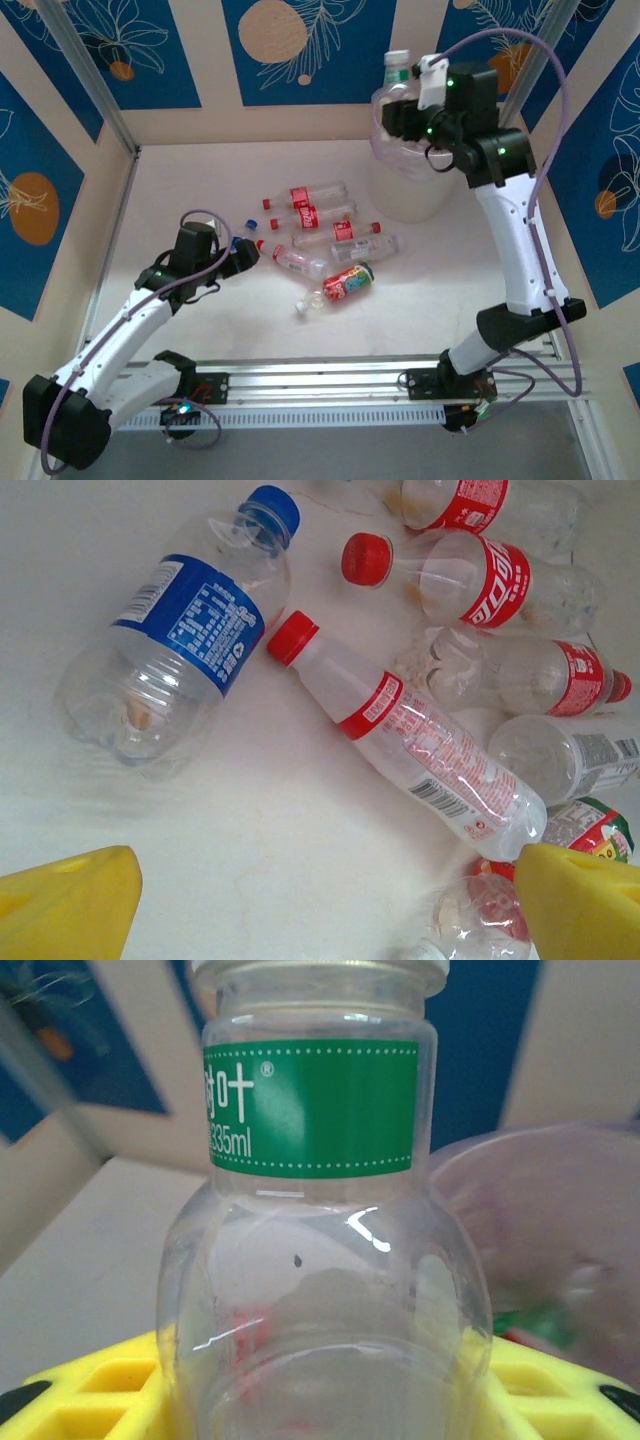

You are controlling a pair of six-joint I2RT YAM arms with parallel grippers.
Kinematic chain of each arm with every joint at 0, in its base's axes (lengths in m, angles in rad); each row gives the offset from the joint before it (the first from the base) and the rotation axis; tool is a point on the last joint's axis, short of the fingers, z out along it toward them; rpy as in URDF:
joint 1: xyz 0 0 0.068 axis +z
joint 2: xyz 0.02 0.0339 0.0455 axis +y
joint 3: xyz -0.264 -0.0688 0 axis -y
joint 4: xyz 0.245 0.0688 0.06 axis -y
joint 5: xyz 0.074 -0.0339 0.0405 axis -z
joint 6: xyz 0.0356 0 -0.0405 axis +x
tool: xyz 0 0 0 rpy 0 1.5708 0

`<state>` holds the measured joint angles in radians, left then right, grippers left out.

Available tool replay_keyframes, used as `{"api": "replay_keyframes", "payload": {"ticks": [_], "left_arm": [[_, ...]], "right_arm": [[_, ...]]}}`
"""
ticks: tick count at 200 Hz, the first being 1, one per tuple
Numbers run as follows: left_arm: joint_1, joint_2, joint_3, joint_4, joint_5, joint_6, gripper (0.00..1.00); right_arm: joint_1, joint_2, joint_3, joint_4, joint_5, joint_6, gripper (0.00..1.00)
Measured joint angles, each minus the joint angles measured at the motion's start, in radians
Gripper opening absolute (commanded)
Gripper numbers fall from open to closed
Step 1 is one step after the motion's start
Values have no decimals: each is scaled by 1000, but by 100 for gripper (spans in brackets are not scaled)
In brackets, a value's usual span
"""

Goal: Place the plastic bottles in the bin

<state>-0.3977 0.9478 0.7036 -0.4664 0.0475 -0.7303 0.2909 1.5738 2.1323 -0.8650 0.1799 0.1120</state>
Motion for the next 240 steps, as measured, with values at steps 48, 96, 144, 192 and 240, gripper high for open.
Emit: {"api": "replay_keyframes", "payload": {"ticks": [48,96,144,192,240], "left_arm": [[-69,-4,-33,2,-8,-3,94],[-130,-2,-44,2,-24,-4,94],[-190,43,-47,23,-37,-16,94],[-205,61,-48,39,-49,-20,94],[-209,78,-48,40,-50,-19,94]], "right_arm": [[-144,259,265,-66,40,-26,36],[-193,430,351,-183,37,-26,35],[-211,479,345,-232,14,-26,35],[-230,511,256,-220,-7,-26,36],[-240,572,215,-217,-35,-26,43]]}}
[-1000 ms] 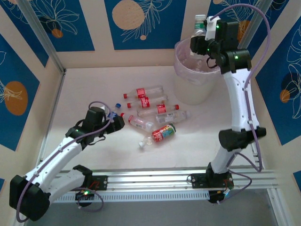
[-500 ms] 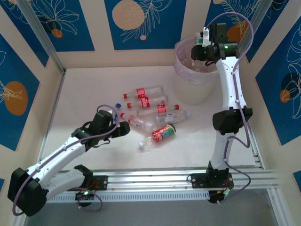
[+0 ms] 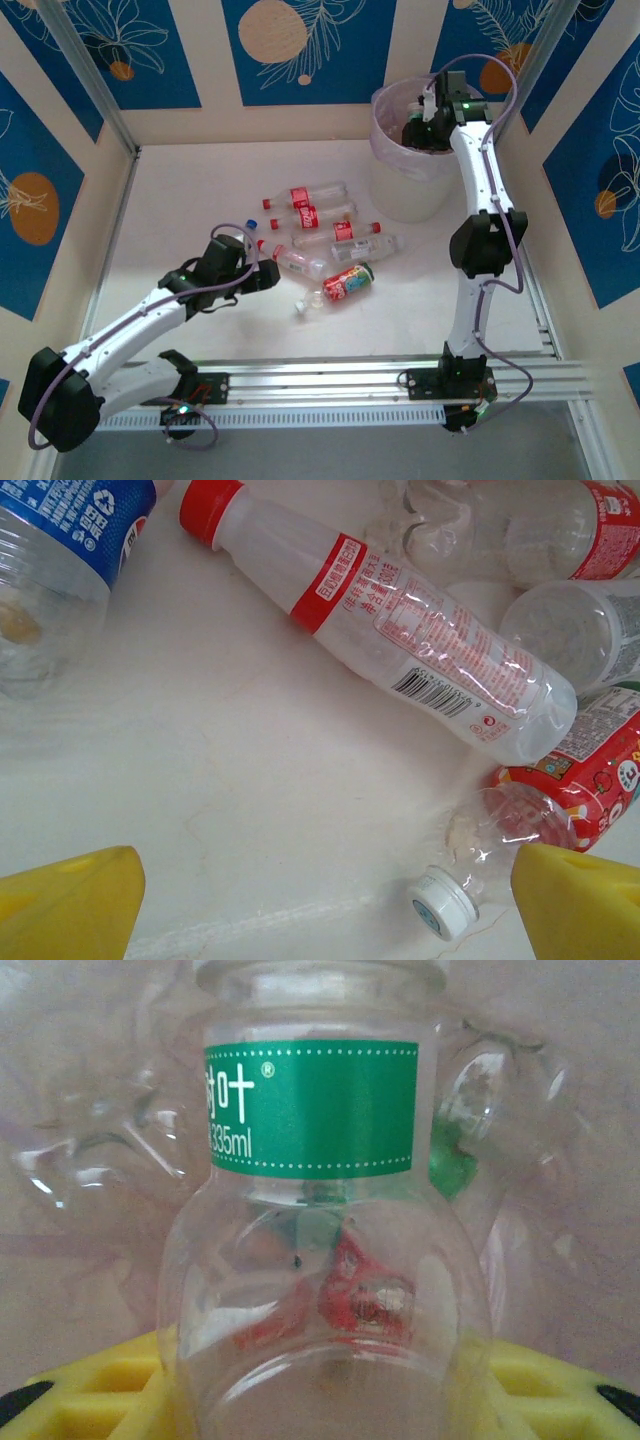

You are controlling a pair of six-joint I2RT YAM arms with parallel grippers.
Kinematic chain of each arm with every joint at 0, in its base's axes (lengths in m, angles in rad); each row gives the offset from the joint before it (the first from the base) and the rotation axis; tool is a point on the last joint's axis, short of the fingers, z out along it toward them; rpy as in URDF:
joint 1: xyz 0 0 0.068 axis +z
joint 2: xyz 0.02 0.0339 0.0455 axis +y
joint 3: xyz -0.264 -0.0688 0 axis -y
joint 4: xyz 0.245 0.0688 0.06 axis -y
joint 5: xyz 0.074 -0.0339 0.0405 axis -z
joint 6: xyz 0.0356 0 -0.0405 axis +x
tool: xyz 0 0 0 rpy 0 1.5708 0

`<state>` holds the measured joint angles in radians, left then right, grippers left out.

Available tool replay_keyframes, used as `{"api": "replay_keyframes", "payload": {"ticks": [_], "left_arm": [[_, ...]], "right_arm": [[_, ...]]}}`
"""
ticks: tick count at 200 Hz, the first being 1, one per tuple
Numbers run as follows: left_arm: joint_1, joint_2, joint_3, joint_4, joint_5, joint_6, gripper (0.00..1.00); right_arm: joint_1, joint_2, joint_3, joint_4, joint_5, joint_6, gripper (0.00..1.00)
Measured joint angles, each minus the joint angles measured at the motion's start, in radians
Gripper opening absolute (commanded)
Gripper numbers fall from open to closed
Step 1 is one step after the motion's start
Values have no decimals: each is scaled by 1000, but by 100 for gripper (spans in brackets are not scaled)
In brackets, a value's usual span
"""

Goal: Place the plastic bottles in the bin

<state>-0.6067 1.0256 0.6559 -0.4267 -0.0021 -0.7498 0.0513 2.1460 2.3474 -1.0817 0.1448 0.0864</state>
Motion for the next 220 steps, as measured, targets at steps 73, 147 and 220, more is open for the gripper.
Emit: {"api": "replay_keyframes", "payload": {"ticks": [73,147,220], "left_arm": [[-12,51,0,11,2,55,96],[-54,81,9,19,31,159,98],[-132,203,112,24,73,298,98]], "right_arm": [[-2,14,-8,20,-7,6,70],[-2,13,2,9,-10,14,85],[-9,-24,204,-74,-14,-8,93]]}}
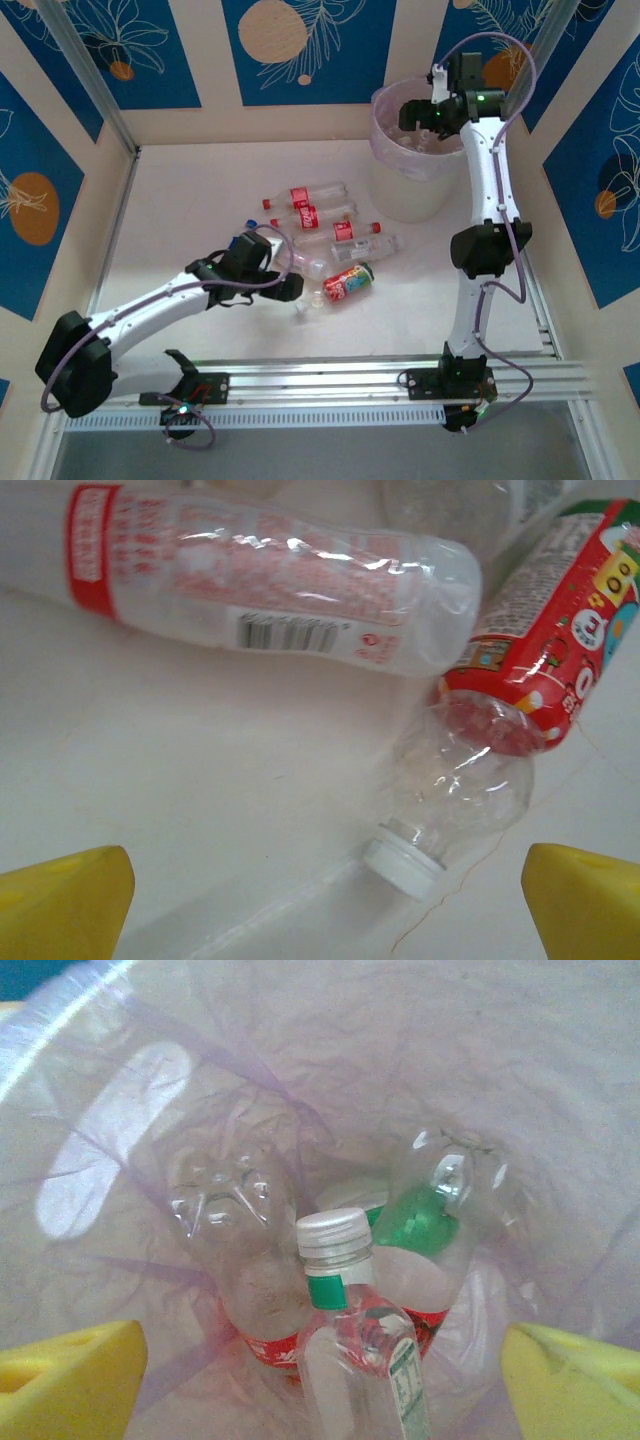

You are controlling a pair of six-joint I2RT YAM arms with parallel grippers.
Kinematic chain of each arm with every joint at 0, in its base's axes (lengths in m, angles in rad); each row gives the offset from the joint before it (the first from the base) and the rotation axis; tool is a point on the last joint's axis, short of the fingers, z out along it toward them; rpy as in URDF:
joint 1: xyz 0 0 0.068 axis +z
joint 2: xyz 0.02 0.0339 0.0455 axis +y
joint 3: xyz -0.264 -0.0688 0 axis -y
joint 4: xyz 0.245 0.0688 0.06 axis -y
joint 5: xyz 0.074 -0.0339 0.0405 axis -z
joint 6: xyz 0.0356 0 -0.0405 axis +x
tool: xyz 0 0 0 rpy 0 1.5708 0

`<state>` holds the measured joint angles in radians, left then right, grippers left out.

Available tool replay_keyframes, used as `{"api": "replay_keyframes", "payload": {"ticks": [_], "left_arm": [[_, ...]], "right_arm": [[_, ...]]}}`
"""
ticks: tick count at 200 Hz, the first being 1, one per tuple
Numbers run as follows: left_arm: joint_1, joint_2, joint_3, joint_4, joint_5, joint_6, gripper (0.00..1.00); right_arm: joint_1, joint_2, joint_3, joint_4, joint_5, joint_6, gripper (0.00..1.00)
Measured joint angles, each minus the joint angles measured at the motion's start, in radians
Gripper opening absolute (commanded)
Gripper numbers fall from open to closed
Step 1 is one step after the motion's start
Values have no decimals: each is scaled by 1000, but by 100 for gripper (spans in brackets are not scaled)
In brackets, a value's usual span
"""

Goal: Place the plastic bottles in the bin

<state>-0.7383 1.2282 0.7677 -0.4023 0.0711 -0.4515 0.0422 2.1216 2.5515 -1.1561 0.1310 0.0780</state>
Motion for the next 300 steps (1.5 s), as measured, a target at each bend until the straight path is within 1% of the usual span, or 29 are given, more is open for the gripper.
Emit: {"api": "replay_keyframes", "payload": {"ticks": [26,45,65,89,117,142,162,190,209,229,250,280,300], "left_arm": [[-42,74,63,2,4,63,93],[-77,129,111,3,3,109,90],[-111,188,161,5,3,156,89],[-141,259,214,5,3,205,85],[-164,316,249,3,2,253,82],[-178,370,278,1,2,278,77],[-184,418,300,-3,2,297,76],[-201,472,332,-23,-3,305,76],[-213,495,344,-34,-13,306,78],[-222,520,357,-43,-23,310,80],[-229,543,359,-49,-32,312,79],[-237,560,359,-56,-46,313,75],[-238,565,360,-56,-51,317,67]], "right_arm": [[-10,-63,-10,-19,0,-6,93],[-10,-161,-86,-16,-1,-6,93],[2,-321,-254,15,-11,9,93],[40,-540,-481,72,-63,57,93],[81,-757,-708,140,-123,117,93],[90,-921,-901,169,-159,167,93],[90,-1023,-1023,171,-169,204,93],[90,-1112,-1134,166,-170,241,93],[89,-1158,-1210,167,-177,267,93],[84,-1194,-1276,168,-200,293,93],[66,-1216,-1327,173,-228,314,93],[47,-1237,-1377,202,-257,344,93],[42,-1252,-1408,211,-268,362,93]]}}
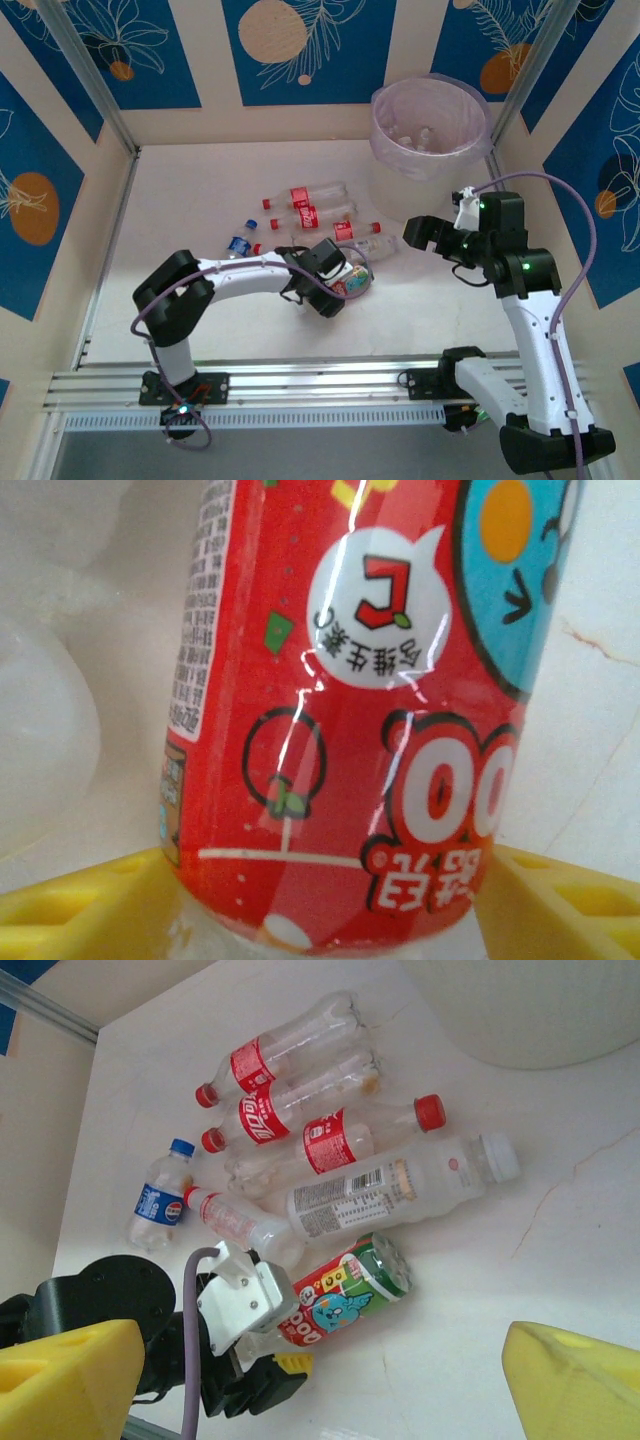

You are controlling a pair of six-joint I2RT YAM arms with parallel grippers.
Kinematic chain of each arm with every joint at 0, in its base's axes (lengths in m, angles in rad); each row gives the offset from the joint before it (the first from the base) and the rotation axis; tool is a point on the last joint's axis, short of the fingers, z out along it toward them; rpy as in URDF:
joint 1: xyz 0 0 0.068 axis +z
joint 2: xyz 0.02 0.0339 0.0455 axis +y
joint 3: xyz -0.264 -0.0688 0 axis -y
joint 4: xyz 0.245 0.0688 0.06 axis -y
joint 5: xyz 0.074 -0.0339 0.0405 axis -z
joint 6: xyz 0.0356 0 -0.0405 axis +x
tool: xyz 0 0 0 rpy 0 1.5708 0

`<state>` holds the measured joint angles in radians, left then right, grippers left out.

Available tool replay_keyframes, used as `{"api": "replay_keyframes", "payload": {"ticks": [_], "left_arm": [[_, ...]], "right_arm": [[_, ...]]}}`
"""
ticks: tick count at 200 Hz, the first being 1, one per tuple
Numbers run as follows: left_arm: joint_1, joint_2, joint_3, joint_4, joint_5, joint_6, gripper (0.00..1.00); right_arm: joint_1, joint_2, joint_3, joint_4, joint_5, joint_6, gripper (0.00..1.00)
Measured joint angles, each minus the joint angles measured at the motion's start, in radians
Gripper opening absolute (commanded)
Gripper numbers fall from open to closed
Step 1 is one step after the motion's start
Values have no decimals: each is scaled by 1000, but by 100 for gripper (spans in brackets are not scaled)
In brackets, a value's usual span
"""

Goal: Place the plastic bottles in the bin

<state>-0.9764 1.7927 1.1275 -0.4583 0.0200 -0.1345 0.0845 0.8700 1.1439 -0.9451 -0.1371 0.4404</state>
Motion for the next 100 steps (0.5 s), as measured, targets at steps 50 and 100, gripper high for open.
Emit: {"api": "replay_keyframes", "payload": {"ticks": [50,100], "left_arm": [[-6,2,6,0,-3,5,54],[-8,-65,8,2,-3,-14,51]], "right_arm": [[-10,-32,-81,10,-6,37,93],[-9,-47,-144,40,-44,78,93]]}}
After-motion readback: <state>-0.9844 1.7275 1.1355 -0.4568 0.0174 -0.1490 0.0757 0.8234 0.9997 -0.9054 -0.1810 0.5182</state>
